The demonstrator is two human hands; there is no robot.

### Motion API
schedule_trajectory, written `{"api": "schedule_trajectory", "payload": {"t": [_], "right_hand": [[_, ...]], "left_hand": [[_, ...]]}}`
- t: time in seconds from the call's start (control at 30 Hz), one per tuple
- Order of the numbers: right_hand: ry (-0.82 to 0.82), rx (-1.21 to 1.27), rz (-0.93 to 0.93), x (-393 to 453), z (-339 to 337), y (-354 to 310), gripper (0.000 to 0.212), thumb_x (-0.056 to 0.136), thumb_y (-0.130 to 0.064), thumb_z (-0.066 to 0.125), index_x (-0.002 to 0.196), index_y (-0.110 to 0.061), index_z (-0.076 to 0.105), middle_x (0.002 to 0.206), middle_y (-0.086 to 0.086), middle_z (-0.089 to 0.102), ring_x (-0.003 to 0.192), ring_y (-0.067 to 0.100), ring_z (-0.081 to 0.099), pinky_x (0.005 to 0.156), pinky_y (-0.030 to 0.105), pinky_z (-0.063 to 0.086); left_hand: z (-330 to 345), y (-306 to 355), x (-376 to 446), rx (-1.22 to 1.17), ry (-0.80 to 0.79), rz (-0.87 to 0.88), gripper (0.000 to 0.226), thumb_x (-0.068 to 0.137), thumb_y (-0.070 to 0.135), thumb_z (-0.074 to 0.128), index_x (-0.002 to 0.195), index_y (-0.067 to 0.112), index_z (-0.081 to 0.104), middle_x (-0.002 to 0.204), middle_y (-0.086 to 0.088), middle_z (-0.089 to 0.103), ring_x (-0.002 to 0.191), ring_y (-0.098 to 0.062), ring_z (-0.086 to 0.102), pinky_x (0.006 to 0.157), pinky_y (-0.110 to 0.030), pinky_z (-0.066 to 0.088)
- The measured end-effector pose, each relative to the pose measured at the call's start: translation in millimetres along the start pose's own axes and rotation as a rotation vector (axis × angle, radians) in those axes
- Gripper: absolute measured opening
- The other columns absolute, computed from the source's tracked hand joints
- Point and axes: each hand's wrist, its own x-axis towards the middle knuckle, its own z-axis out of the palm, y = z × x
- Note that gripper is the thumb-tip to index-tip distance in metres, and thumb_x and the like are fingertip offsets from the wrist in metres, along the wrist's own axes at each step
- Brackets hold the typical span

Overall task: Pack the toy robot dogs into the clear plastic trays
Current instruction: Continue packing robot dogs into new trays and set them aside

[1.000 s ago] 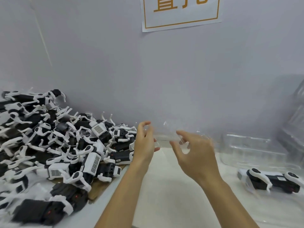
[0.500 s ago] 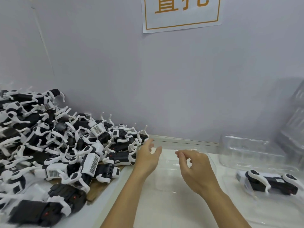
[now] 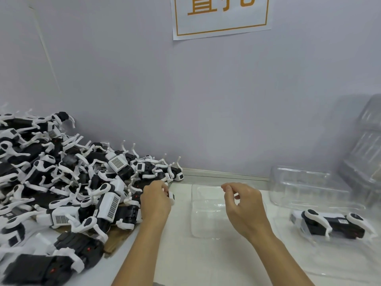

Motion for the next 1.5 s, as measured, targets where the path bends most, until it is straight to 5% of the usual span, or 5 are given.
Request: {"api": "schedule_trajectory", "payload": {"t": [0.5,0.87,1.03,1.27,1.5], "right_hand": [[0.006,0.049,-0.062,3.3,-3.0,-10.7,0.038,0.093,-0.022,0.062,0.131,-0.028,0.058,0.115,-0.022,0.061,0.115,0.003,0.054,0.101,0.032,0.046],[0.249,0.189,-0.079,16.2,-14.4,-13.4,0.062,0.081,-0.017,0.079,0.133,-0.028,0.048,0.123,-0.009,0.046,0.108,-0.004,0.05,0.082,0.006,0.042],[0.282,0.107,-0.124,19.1,-20.2,-11.5,0.052,0.085,-0.004,0.072,0.132,-0.019,0.054,0.123,-0.004,0.053,0.108,-0.004,0.048,0.083,0.007,0.043],[0.111,0.118,-0.129,23.7,-30.7,-9.8,0.055,0.09,0.001,0.063,0.139,-0.023,0.054,0.124,-0.013,0.055,0.11,0.001,0.053,0.087,0.021,0.049],[-0.186,0.137,-0.027,30.2,-50.3,-9.0,0.047,0.094,-0.004,0.059,0.128,-0.035,0.058,0.096,-0.014,0.064,0.076,0.004,0.057,0.068,0.017,0.048]], "left_hand": [[-51.8,78.1,-6.7,-0.644,0.16,0.286,0.033,0.092,-0.005,0.06,0.078,0.024,0.071,0.078,0.005,0.074,0.073,0.0,0.07,0.063,-0.015,0.052],[-23.8,112.4,-39.2,-1.551,-0.487,-0.264,0.016,0.094,-0.014,0.047,0.098,-0.004,0.059,0.066,-0.01,0.072,0.065,-0.02,0.073,0.064,-0.03,0.062],[-14.9,110.9,-42.5,-1.356,-0.419,-0.188,0.027,0.088,-0.015,0.057,0.107,0.005,0.058,0.076,-0.011,0.073,0.073,-0.022,0.072,0.066,-0.029,0.06],[-16.0,95.5,-36.1,-0.702,-0.257,0.501,0.077,0.086,0.006,0.073,0.134,0.056,0.038,0.134,0.02,0.042,0.123,-0.005,0.048,0.09,-0.027,0.052],[-26.4,90.8,-31.0,-0.567,-0.364,0.681,0.062,0.081,0.004,0.074,0.119,0.048,0.053,0.099,0.017,0.062,0.09,-0.02,0.067,0.083,-0.032,0.057]]}}
